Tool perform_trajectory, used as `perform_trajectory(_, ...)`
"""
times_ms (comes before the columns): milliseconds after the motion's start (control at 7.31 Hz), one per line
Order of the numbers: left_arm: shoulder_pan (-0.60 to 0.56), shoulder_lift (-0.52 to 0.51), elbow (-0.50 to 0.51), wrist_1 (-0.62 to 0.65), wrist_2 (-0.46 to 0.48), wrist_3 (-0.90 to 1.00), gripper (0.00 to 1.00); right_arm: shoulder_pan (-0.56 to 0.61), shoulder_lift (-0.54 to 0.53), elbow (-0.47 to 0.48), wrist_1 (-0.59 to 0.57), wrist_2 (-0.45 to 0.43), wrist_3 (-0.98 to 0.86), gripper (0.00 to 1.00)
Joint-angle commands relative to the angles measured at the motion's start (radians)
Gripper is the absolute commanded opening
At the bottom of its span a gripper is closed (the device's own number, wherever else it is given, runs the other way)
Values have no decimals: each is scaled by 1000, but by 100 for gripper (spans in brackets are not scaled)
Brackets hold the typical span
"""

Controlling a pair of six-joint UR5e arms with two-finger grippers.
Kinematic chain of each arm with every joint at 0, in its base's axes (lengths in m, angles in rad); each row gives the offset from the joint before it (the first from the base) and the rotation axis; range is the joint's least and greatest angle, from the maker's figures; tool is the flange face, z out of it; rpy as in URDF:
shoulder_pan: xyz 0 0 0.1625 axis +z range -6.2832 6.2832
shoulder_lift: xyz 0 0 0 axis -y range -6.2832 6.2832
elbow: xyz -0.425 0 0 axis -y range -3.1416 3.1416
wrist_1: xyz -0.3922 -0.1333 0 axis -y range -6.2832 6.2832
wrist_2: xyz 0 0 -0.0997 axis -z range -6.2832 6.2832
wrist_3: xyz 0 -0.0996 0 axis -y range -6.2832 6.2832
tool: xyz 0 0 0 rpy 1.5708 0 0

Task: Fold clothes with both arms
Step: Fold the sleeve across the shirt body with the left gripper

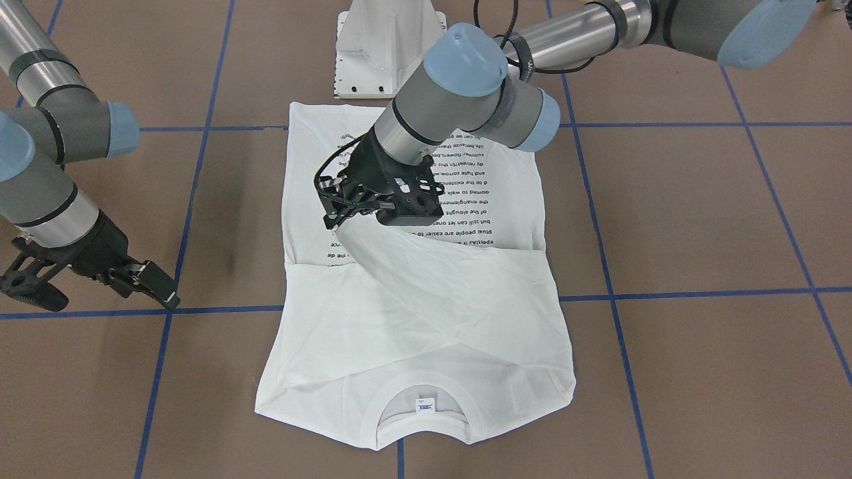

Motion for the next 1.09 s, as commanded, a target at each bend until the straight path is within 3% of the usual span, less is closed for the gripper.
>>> perform_trajectory(0, 78, -6, 16, 0, 94, 6, 0, 0, -8, 0, 14, 0, 1, 100)
perform_trajectory(547, 141, 2, 27, -3, 142, 8, 0, -1, -6, 0, 13, -6, 1, 100)
perform_trajectory(684, 141, 3, 30, -14, 142, 7, 11, -1, -6, -1, 13, -6, 1, 100)
perform_trajectory(821, 141, -1, 32, -20, 142, 7, 40, -1, -5, -6, 13, -6, 1, 100)
perform_trajectory(958, 141, -4, 33, -20, 144, 7, 58, -3, -5, -8, 13, -7, 3, 100)
